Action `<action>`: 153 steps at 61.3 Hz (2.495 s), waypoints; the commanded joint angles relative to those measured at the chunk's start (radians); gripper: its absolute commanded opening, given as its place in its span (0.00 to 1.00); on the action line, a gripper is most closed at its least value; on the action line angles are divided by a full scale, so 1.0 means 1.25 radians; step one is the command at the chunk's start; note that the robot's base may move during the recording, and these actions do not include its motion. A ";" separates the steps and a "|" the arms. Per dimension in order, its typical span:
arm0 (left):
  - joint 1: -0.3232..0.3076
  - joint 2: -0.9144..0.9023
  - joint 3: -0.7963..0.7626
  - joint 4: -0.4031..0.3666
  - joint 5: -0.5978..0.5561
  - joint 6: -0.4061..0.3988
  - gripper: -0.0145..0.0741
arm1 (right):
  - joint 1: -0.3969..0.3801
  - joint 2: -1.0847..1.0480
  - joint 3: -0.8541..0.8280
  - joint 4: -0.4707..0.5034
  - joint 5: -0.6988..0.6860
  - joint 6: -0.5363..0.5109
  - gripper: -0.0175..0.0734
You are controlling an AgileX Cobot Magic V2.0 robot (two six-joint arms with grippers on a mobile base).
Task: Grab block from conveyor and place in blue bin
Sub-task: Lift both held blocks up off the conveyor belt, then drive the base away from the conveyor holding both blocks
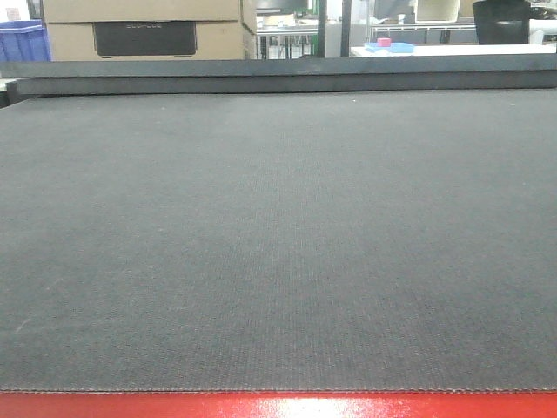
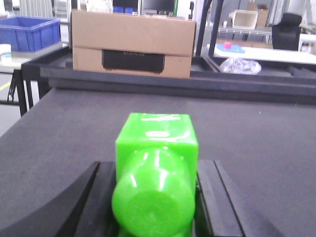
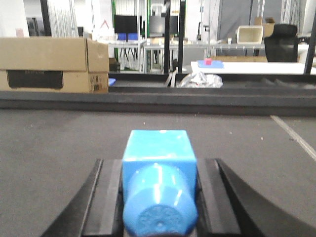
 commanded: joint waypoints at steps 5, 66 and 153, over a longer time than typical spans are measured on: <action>-0.004 -0.018 0.000 0.002 -0.009 0.002 0.04 | 0.001 -0.010 0.002 0.000 -0.011 -0.005 0.01; -0.004 -0.018 0.000 0.002 -0.009 0.002 0.04 | 0.001 -0.010 0.002 0.000 -0.011 -0.005 0.01; -0.004 -0.018 0.000 0.002 -0.009 0.002 0.04 | 0.001 -0.010 0.002 0.000 -0.013 -0.005 0.01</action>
